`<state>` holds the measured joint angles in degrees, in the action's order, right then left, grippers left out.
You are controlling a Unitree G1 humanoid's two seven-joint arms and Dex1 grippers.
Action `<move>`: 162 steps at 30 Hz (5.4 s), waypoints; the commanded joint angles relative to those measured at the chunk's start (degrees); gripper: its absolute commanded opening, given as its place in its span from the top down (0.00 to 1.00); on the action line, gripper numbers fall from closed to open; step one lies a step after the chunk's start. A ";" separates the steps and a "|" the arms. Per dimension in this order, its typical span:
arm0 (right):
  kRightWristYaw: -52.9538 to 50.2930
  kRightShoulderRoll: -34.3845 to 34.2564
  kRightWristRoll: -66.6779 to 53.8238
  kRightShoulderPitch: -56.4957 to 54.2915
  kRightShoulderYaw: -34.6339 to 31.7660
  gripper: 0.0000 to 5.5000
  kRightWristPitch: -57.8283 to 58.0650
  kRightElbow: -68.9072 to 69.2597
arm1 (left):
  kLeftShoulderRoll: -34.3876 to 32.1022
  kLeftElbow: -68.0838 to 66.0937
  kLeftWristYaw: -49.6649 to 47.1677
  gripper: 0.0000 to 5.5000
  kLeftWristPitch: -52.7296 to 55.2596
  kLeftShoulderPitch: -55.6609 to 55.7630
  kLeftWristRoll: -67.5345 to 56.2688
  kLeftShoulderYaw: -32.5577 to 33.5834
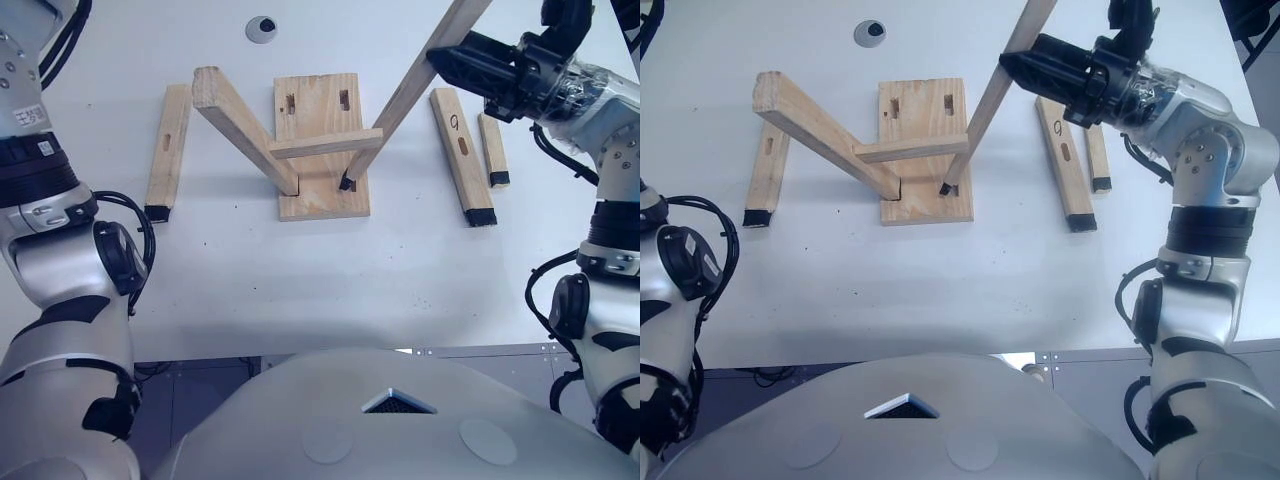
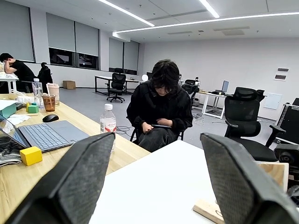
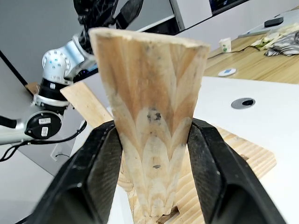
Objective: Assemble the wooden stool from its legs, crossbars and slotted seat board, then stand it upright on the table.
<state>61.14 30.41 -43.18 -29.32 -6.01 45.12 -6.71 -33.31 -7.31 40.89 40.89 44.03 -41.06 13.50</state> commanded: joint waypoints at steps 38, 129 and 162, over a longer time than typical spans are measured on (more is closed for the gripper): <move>16.69 15.12 14.56 -5.90 15.77 0.63 -7.92 2.23 | 3.49 4.95 -2.14 0.39 -0.21 -5.84 -0.17 1.51; 18.52 12.22 24.60 -15.94 26.98 0.63 -9.84 4.78 | 11.07 17.10 -13.54 0.39 6.55 -10.92 0.05 -6.72; 19.01 -2.22 30.02 -23.96 37.26 0.63 -8.47 6.81 | 16.80 11.04 -15.12 0.39 4.44 -9.76 5.71 -9.57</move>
<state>81.43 34.30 -13.17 -55.97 26.58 35.81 -1.81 -18.66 4.17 26.45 45.70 32.86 -36.13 5.46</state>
